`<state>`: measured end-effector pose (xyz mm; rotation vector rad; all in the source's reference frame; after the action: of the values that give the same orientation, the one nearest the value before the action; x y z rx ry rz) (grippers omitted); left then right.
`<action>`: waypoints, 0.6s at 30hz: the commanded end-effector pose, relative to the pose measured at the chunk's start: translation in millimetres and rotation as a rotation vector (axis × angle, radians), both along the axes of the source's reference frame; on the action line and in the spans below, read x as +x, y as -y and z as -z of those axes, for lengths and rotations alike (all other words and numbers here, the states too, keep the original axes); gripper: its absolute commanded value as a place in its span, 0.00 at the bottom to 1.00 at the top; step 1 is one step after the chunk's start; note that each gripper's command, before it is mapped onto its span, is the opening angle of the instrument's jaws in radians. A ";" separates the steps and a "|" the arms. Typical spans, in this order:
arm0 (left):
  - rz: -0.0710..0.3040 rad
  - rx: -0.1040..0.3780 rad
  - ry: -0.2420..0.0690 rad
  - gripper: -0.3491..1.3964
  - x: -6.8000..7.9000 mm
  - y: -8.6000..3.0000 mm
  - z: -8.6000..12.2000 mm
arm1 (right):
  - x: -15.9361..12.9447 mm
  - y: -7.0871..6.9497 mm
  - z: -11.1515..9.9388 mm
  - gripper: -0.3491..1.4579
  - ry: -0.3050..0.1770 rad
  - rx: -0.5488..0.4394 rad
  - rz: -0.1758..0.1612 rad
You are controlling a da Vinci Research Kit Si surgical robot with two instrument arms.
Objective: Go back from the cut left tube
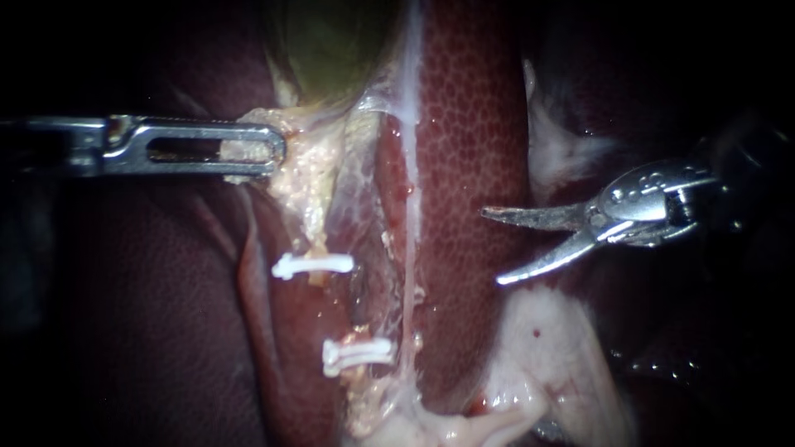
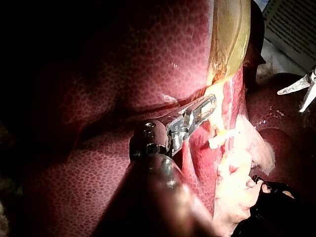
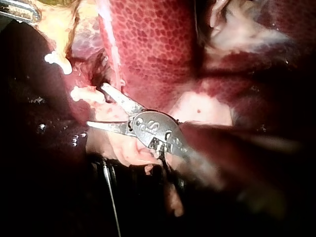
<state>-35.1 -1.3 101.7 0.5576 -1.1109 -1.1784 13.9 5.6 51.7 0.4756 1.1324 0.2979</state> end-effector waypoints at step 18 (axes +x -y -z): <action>-0.057 0.006 -0.014 0.00 -5.8 1.4 -4.3 | 0.0 0.1 -0.1 0.99 -0.005 -0.001 -0.004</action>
<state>-40.9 -2.7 106.0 0.5822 -1.0736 -1.1339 13.9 5.5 51.8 0.4736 1.1390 0.3005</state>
